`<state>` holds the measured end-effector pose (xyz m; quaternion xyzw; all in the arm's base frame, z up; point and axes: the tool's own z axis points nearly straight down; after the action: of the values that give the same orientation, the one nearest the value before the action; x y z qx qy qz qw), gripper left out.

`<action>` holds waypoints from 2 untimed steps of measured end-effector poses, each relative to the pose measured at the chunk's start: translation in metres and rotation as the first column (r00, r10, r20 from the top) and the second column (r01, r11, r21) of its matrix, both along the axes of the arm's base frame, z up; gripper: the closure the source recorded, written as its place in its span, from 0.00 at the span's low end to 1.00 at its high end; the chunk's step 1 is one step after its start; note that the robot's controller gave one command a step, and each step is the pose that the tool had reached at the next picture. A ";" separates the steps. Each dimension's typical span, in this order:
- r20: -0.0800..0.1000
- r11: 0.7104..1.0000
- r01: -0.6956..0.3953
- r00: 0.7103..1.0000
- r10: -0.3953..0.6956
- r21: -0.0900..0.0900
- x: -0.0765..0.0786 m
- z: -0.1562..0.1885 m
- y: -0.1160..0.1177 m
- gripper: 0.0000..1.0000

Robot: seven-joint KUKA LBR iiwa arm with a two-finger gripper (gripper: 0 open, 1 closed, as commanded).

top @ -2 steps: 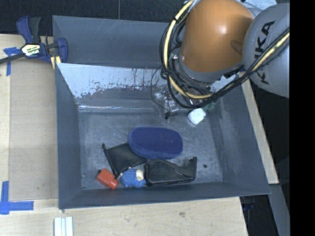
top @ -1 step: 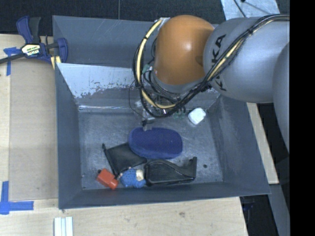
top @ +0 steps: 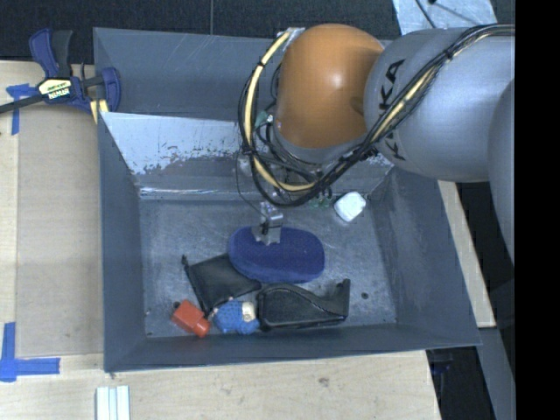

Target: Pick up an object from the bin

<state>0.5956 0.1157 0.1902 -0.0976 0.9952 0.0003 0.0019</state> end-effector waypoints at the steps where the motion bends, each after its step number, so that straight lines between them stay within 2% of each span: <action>1: 0.004 0.980 -0.201 0.980 0.201 0.001 -0.029 -0.102 0.004 0.00; 2: 0.012 0.939 -0.343 0.939 0.343 0.000 -0.044 -0.117 0.011 0.00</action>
Offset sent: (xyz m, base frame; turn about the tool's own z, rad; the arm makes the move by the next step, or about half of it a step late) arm -0.0348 0.0033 -0.1202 -0.2113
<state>0.5517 0.1272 0.0730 -0.2693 0.9630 0.0009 0.0078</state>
